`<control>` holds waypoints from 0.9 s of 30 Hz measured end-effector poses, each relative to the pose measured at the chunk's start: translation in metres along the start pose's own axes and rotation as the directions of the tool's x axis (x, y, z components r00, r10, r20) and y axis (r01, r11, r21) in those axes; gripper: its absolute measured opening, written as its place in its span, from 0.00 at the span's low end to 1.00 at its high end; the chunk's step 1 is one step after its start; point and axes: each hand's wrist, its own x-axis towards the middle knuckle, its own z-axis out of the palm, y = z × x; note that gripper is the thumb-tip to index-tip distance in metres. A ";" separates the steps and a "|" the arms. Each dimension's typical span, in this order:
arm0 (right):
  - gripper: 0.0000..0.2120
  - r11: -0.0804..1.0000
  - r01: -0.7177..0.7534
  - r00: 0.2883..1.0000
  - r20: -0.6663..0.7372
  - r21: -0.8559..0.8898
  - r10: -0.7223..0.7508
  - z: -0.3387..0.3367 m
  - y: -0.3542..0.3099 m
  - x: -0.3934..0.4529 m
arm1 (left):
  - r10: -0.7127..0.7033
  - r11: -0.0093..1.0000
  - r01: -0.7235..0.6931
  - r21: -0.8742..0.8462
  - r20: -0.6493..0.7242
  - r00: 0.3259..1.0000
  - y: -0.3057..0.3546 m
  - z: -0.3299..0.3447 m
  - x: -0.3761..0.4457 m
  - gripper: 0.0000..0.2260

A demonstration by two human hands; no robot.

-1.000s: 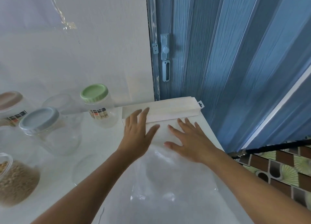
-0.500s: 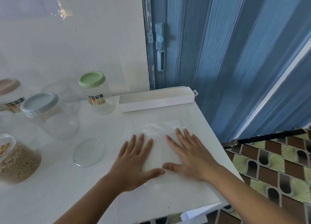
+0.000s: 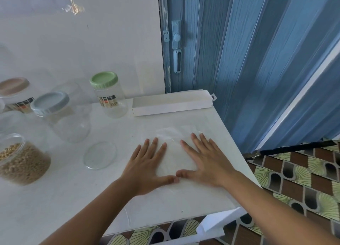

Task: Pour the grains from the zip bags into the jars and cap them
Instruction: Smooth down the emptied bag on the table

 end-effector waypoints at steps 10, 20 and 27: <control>0.51 1.000 0.017 0.998 0.059 0.010 -0.017 -0.002 0.004 0.000 | 0.051 0.998 -0.049 -0.034 0.056 0.997 -0.010 -0.005 0.001 0.52; 0.50 1.000 0.030 0.997 0.064 0.010 -0.030 -0.001 0.007 0.000 | 0.079 0.997 -0.078 -0.025 0.038 0.996 -0.015 -0.004 -0.002 0.52; 0.50 0.999 0.014 0.995 0.101 0.030 -0.017 -0.004 0.006 0.001 | 0.063 0.993 -0.062 -0.096 0.005 0.998 -0.016 -0.003 0.000 0.51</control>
